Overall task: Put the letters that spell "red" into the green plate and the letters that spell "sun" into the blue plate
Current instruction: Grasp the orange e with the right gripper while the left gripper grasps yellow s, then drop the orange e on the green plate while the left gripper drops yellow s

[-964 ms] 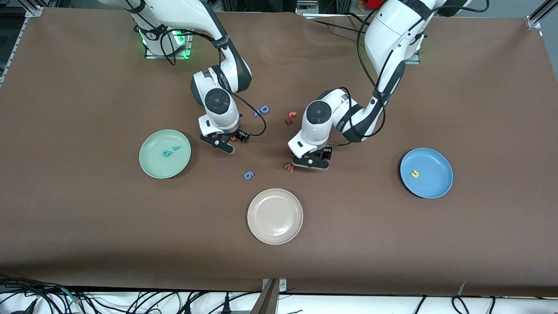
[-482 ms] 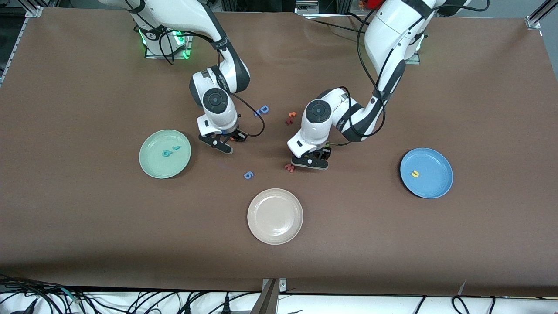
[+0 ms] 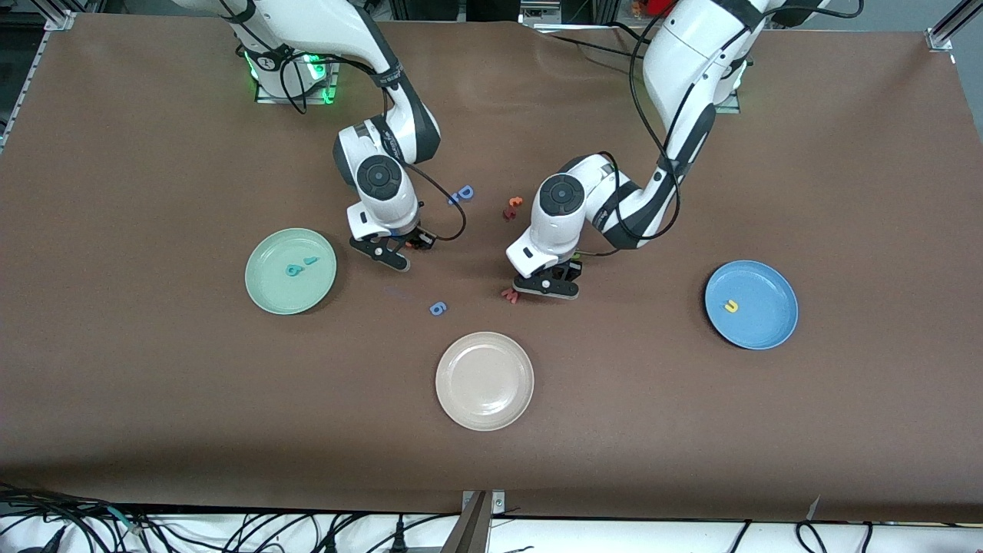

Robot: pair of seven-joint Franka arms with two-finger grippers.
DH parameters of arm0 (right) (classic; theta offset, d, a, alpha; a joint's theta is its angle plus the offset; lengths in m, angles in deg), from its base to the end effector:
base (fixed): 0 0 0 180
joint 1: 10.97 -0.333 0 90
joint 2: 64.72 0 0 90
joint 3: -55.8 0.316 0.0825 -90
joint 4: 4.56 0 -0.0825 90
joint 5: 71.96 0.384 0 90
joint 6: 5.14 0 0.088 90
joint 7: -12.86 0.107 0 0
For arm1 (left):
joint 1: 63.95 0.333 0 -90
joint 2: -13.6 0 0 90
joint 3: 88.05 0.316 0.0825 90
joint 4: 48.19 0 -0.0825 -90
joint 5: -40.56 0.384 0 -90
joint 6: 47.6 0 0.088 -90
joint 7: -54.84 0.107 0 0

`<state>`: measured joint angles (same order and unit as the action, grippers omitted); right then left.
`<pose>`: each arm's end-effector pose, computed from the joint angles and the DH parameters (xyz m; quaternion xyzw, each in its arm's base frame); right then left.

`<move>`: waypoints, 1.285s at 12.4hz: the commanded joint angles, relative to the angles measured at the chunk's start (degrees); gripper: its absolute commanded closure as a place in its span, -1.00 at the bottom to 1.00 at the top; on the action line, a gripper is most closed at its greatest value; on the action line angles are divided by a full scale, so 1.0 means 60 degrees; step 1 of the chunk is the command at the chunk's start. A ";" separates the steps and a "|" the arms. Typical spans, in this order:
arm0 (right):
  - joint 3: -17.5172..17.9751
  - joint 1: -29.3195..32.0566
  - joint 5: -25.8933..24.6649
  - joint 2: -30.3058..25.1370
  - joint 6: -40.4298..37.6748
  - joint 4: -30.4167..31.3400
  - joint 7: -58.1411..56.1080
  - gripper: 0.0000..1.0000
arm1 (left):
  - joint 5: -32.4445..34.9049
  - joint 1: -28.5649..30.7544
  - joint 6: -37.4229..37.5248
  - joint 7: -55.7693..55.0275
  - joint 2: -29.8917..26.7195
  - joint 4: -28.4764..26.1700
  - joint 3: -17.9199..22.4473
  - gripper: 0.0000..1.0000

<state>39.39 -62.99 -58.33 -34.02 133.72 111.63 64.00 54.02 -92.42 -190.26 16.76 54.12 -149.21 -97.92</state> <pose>0.4763 0.3426 0.1799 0.9756 -0.2128 -0.0387 0.0371 0.5247 -0.4052 0.1709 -0.9970 0.0733 -0.0249 0.0023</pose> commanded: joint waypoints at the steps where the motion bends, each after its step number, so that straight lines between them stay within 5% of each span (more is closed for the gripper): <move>1: -0.0821 -0.0074 0.0088 -0.0573 -0.1225 -0.0132 -0.1428 0.81 | 0.0321 -0.0060 0.0017 -0.0216 0.0029 -0.0081 0.0106 0.65; 4: -0.1905 -0.0074 0.0088 -0.0882 -0.2196 -0.0205 -0.3654 0.81 | 0.0307 -0.0002 0.0060 -0.0128 -0.0146 -0.0081 0.0106 0.92; 7: -0.2799 -0.0060 0.0103 -0.0897 -0.2592 -0.0191 -0.5823 0.80 | 0.0176 0.0596 0.0439 0.0715 -0.0832 -0.0227 0.0193 0.92; 14: -0.2949 0.1258 0.0381 -0.0151 -0.1655 -0.0556 -0.8070 0.70 | -0.0686 0.2708 0.0925 0.6367 -0.2533 -0.1707 0.1464 0.85; 16: -0.2934 0.1259 0.0526 0.0083 -0.1465 -0.0601 -0.8055 -0.29 | -0.1447 0.2796 0.0925 0.8154 -0.2622 -0.1824 0.2328 0.85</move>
<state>21.34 -55.32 -57.16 -35.57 124.15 109.51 16.51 49.36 -75.33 -184.52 56.97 40.82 -157.66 -87.11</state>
